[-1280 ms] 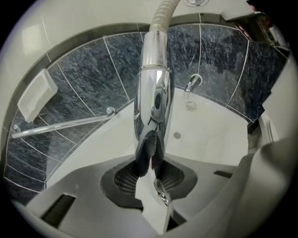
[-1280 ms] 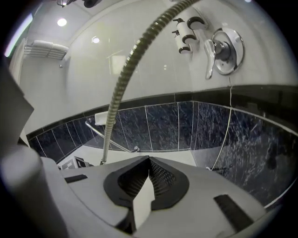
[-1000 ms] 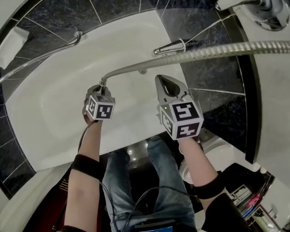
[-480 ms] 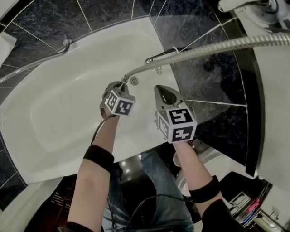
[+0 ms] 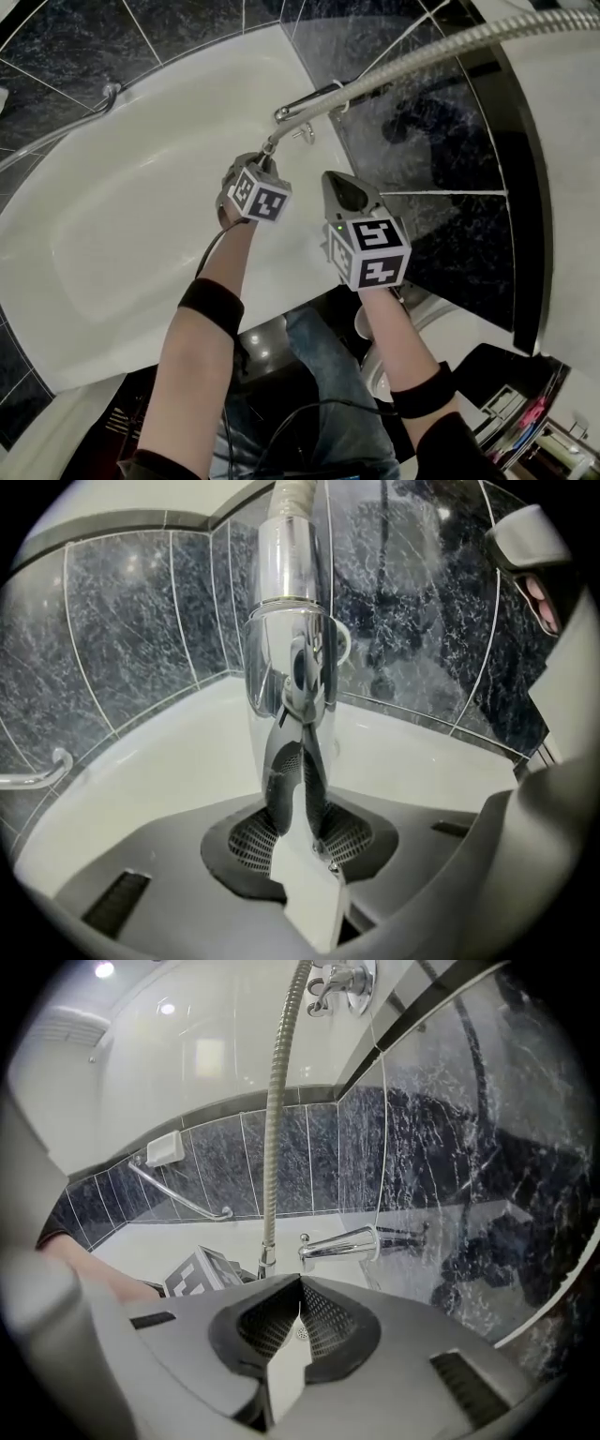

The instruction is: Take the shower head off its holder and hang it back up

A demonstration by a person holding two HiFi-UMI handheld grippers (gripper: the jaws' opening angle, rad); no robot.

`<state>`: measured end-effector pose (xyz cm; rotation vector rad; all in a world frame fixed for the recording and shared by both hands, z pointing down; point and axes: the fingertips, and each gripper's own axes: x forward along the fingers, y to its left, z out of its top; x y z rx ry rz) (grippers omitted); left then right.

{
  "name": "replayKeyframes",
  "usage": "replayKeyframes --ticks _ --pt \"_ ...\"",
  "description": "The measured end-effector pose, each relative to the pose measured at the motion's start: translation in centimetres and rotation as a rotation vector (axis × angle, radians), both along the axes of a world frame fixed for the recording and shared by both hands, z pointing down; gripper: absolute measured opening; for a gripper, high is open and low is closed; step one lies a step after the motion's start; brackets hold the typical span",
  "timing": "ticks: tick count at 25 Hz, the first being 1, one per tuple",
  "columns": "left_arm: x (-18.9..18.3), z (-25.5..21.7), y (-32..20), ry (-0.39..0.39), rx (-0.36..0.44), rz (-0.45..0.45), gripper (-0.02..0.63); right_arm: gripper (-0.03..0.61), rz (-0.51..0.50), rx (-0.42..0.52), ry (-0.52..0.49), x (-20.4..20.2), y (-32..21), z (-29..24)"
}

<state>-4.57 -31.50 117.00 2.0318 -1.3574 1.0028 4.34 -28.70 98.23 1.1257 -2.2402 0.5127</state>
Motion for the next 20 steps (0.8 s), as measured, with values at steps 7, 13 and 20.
replayKeyframes --ticks 7,13,20 --pt "1.9 -0.1 0.1 0.001 0.008 0.068 0.224 0.021 0.027 0.002 -0.007 1.5 0.3 0.0" --pt "2.0 -0.3 0.7 -0.019 -0.003 0.076 0.301 0.021 0.040 -0.003 -0.010 2.1 0.4 -0.1" --pt "-0.4 -3.4 2.0 -0.045 0.002 0.056 0.299 0.021 0.045 -0.024 -0.001 2.3 0.6 -1.4"
